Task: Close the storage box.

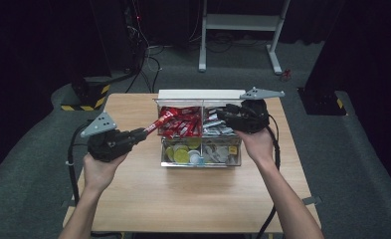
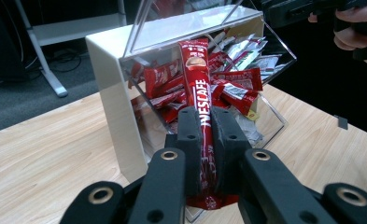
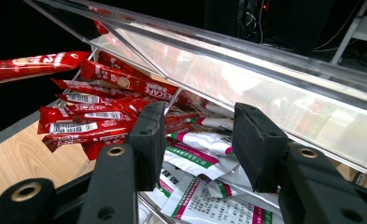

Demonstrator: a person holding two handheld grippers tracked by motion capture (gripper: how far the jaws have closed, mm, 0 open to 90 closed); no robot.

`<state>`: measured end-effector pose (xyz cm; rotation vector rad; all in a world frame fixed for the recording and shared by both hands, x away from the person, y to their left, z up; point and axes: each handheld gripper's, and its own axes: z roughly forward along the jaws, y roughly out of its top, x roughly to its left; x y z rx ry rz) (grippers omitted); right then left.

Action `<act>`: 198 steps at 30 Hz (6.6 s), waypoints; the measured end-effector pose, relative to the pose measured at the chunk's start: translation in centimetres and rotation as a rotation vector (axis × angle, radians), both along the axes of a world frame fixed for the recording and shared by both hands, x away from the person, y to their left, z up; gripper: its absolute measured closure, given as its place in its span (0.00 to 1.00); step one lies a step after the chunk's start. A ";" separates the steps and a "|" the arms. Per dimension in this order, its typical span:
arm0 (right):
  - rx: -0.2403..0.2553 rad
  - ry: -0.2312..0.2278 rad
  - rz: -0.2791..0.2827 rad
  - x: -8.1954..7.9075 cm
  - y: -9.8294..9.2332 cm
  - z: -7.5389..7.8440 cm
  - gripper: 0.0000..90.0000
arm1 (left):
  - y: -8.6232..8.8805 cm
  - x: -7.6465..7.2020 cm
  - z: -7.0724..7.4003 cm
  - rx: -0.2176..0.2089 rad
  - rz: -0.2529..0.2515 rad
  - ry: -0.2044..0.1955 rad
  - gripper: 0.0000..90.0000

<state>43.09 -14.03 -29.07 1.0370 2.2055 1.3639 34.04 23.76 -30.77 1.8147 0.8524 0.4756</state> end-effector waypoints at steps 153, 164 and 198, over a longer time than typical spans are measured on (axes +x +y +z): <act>0.041 -0.011 -0.018 -0.1 -0.3 -0.7 0.58 | 4.4 2.0 -20.4 0.075 0.421 0.177 0.92; 0.038 -0.016 -0.023 -0.4 -0.2 -0.7 0.57 | 4.5 1.8 -20.9 0.096 0.427 0.192 0.90; 0.013 -0.028 -0.059 -1.2 -1.6 -0.5 0.54 | 4.7 0.2 -22.0 0.151 0.396 0.242 0.50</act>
